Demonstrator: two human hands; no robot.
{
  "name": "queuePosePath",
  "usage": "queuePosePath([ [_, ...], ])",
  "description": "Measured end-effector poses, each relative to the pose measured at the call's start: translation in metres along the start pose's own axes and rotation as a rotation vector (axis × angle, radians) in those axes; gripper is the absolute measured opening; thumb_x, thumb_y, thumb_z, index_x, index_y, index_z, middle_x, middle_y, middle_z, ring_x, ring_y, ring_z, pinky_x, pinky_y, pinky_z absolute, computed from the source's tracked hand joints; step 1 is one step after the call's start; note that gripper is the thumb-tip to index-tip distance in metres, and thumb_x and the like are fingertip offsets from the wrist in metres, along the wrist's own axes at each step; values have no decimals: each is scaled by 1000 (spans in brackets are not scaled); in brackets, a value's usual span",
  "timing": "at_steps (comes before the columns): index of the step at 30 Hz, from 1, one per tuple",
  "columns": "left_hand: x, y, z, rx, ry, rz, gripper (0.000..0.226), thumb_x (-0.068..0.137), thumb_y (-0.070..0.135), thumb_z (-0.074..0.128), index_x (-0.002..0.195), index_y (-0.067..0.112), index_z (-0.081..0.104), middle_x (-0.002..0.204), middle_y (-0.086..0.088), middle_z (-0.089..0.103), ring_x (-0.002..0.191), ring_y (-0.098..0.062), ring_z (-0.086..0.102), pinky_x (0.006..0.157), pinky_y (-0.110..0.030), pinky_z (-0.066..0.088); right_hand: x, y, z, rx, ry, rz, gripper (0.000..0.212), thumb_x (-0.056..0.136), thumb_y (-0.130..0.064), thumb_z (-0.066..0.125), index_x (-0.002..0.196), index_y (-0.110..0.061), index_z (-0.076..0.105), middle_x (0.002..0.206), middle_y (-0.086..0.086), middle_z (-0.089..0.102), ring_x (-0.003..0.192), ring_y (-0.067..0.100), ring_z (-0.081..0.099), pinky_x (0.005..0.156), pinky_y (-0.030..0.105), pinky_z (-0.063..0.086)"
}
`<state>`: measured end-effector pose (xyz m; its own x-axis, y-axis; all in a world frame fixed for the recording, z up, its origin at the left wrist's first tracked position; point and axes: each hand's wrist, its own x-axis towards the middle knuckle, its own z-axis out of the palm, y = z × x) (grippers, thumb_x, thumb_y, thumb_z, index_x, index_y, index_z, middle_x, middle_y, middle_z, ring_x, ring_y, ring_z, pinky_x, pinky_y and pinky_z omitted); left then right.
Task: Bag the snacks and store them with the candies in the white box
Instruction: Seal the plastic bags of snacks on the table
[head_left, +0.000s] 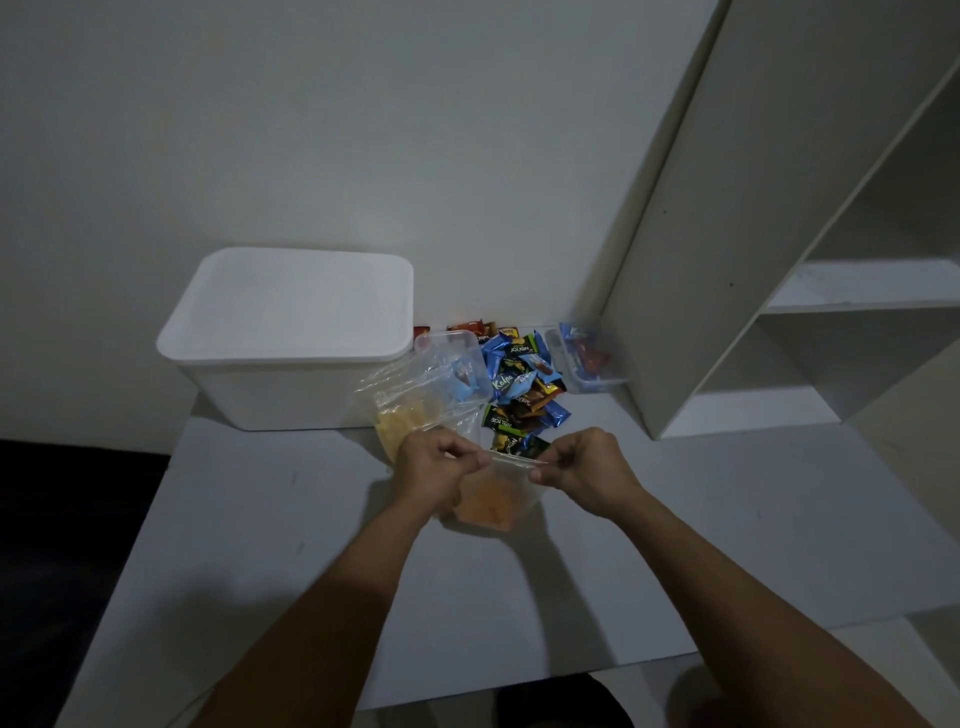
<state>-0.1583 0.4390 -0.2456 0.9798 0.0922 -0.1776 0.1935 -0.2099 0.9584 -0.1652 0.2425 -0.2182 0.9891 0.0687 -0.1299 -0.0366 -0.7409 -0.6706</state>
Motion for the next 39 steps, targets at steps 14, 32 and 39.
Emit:
queuePosePath([
  [14,-7,-1,32,-123,14,-320,19,84,9,67,66,11,61,63,-5,58,57,-15,54,43,-19,42,6,28,23,18,28,-118,3,76,-17,79,78,-17,77,73,-6,72,66,6,67,67,27,57],
  [32,-16,-16,54,-59,210,-375,6,71,15,59,72,18,64,72,-6,65,61,-22,58,59,-31,48,28,44,11,206,-369,-111,28,92,-11,56,66,-18,62,64,-8,55,61,2,49,57,18,38],
  [39,-30,-29,33,35,142,-172,20,77,3,71,97,9,71,92,-10,71,89,-30,68,80,-41,58,54,19,3,245,-506,-262,27,93,-20,58,72,-5,64,67,4,57,63,11,53,61,30,44],
])
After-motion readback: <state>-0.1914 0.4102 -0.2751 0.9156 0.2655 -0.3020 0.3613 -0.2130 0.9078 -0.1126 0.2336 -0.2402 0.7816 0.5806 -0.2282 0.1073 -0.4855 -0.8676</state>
